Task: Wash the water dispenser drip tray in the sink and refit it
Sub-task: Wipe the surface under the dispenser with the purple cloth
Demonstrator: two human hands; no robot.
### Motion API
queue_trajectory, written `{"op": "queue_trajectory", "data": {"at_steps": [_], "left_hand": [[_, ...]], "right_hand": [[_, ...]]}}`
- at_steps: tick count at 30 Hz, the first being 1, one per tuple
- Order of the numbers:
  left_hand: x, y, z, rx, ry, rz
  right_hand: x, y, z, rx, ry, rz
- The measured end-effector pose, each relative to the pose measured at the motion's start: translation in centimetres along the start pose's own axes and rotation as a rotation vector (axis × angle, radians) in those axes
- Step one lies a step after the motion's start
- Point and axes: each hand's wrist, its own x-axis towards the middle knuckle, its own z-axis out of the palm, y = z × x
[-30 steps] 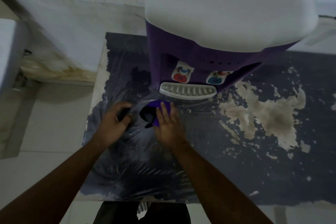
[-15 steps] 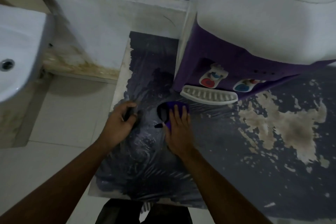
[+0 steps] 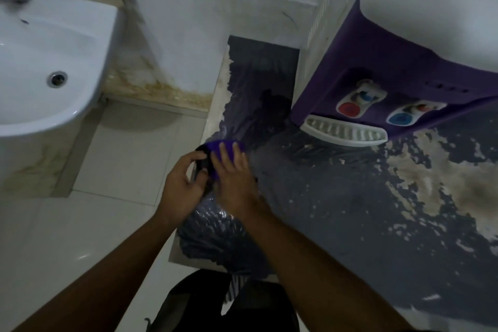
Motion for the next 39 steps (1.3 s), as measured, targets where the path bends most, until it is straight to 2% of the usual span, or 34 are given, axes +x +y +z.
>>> {"op": "queue_trajectory", "data": {"at_steps": [4, 6, 8, 10, 13, 15, 17, 20, 23, 26, 28, 30, 34, 39], "left_hand": [[-1.2, -0.2, -0.8, 0.022, 0.004, 0.007], [-1.6, -0.1, -0.8, 0.025, -0.046, 0.015], [-1.9, 0.1, -0.8, 0.049, -0.097, 0.033], [-2.2, 0.4, -0.7, 0.05, -0.145, 0.048], [-2.7, 0.6, -0.7, 0.059, -0.18, 0.096], [-3.1, 0.6, -0.8, 0.073, -0.198, 0.122], [-3.4, 0.6, -0.7, 0.07, -0.218, 0.119], [-3.6, 0.4, -0.6, 0.064, -0.224, 0.106], [-3.7, 0.5, -0.5, 0.05, -0.234, 0.106], [-3.6, 0.8, -0.3, 0.054, -0.242, 0.101], [-3.6, 1.0, 0.0, 0.063, -0.264, 0.099], [-3.4, 1.1, 0.4, 0.069, -0.284, 0.11], [-3.3, 2.2, 2.4, 0.083, -0.341, 0.13], [-4.0, 3.9, 6.2, 0.097, -0.439, 0.187]], "right_hand": [[-6.1, -4.0, 3.5, -0.079, -0.059, -0.291], [-7.7, -2.8, 3.6, -0.126, -0.055, -0.4], [-7.7, -0.1, 2.7, -0.149, -0.01, -0.407], [-7.2, 3.4, 1.1, -0.137, 0.034, -0.201], [-7.5, 9.7, -1.2, -0.046, 0.123, 0.29], [-8.7, 13.4, -2.0, -0.037, 0.115, 0.576], [-9.7, 15.0, -2.3, -0.031, 0.1, 0.741], [-9.5, 12.1, -1.8, 0.054, 0.116, 0.841], [-8.7, 6.2, -0.5, 0.016, 0.047, 0.729], [-9.4, -0.8, 1.4, -0.007, 0.039, 0.45], [-11.1, -5.0, 3.0, -0.039, -0.066, 0.209], [-12.9, -6.8, 4.1, -0.105, -0.185, 0.069], [-15.3, -4.1, 3.6, -0.161, -0.128, 0.09], [-22.2, 3.4, 2.6, 0.032, -0.028, 0.454]]}}
